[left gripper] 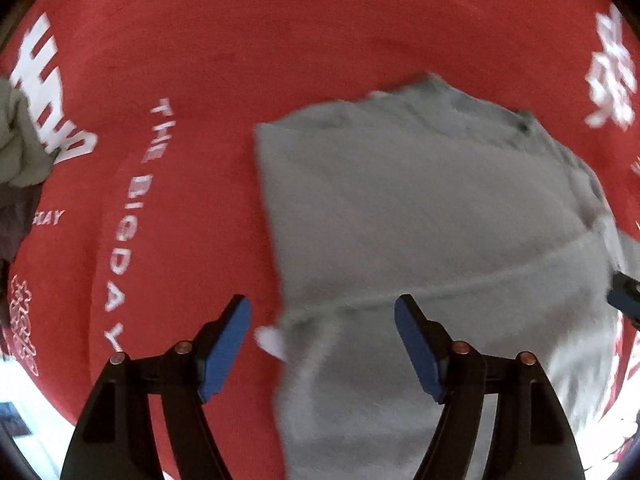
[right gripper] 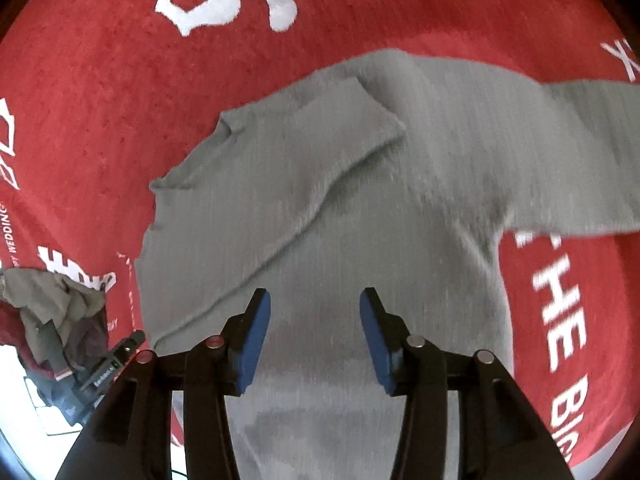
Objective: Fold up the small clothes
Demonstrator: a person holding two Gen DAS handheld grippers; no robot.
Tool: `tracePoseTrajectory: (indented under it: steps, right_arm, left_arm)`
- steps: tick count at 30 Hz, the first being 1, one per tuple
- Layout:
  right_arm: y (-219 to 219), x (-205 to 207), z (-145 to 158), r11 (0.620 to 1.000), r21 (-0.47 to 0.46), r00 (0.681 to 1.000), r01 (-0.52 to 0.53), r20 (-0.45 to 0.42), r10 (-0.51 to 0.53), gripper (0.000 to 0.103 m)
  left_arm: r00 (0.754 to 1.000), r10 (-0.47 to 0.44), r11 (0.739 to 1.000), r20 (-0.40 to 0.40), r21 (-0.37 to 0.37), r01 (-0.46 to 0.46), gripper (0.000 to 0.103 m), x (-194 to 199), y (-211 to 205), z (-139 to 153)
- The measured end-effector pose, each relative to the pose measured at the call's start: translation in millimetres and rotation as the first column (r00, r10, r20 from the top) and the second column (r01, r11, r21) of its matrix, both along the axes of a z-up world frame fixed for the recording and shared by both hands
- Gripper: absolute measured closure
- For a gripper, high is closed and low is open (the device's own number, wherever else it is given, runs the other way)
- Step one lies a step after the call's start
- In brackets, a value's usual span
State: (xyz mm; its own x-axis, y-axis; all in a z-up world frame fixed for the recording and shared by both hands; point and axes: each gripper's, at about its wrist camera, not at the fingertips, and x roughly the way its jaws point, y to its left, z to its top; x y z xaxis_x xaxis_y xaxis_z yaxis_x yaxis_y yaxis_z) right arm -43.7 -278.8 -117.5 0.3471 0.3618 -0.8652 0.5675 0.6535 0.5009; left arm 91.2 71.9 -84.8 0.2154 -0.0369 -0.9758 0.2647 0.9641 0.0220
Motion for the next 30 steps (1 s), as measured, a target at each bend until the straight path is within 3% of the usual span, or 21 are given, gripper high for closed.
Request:
tracePoseTrajectory:
  steps: [9, 16, 17, 18, 19, 23, 26, 30]
  right_arm:
    - [-2.0, -26.4, -1.5, 0.999, 0.041, 1.0, 0.025, -0.002, -0.025, 0.053]
    - [-47.2, 19.0, -11.0, 0.988, 0.053, 0.983, 0.147, 0.099, -0.152, 0.053]
    - [-52.2, 24.1, -12.9, 0.984, 0.057, 0.98, 0.167, 0.103, -0.173, 0.06]
    - [-58.0, 30.6, -15.7, 0.98, 0.063, 0.974, 0.191, 0.111, -0.197, 0.079]
    - [-61.6, 35.3, -17.9, 0.978, 0.058, 0.972, 0.2, 0.112, -0.206, 0.086]
    - [-64.5, 43.4, -29.8, 0.989, -0.085, 0.993, 0.12, 0.009, -0.12, 0.088]
    - [-65.3, 23.3, -22.3, 0.992, -0.086, 0.995, 0.096, 0.015, -0.096, 0.088]
    - [-69.2, -20.3, -17.4, 0.994, 0.002, 0.994, 0.106, 0.025, -0.106, 0.085]
  left_arm:
    - [0.994, -0.09, 0.996, -0.057, -0.016, 0.09, 0.028, -39.0, -62.1, -1.1]
    - [0.998, -0.052, 0.998, -0.036, -0.041, 0.051, 0.028, -34.9, -91.3, -0.4]
    - [0.998, -0.049, 0.998, -0.032, -0.043, 0.047, 0.028, -34.3, -94.6, -0.4]
    - [0.999, -0.046, 0.998, -0.026, -0.042, 0.045, 0.028, -35.1, -99.1, 0.0]
    - [0.999, -0.045, 0.998, -0.018, -0.038, 0.044, 0.028, -36.2, -104.5, -1.6]
    - [0.998, -0.052, 0.999, -0.04, -0.005, 0.052, 0.028, -40.2, -117.9, -16.4]
    - [0.997, -0.059, 0.998, -0.044, -0.009, 0.059, 0.028, -46.3, -123.7, -17.6]
    - [0.995, -0.08, 0.997, -0.061, 0.002, 0.081, 0.028, -52.0, -131.0, -21.2]
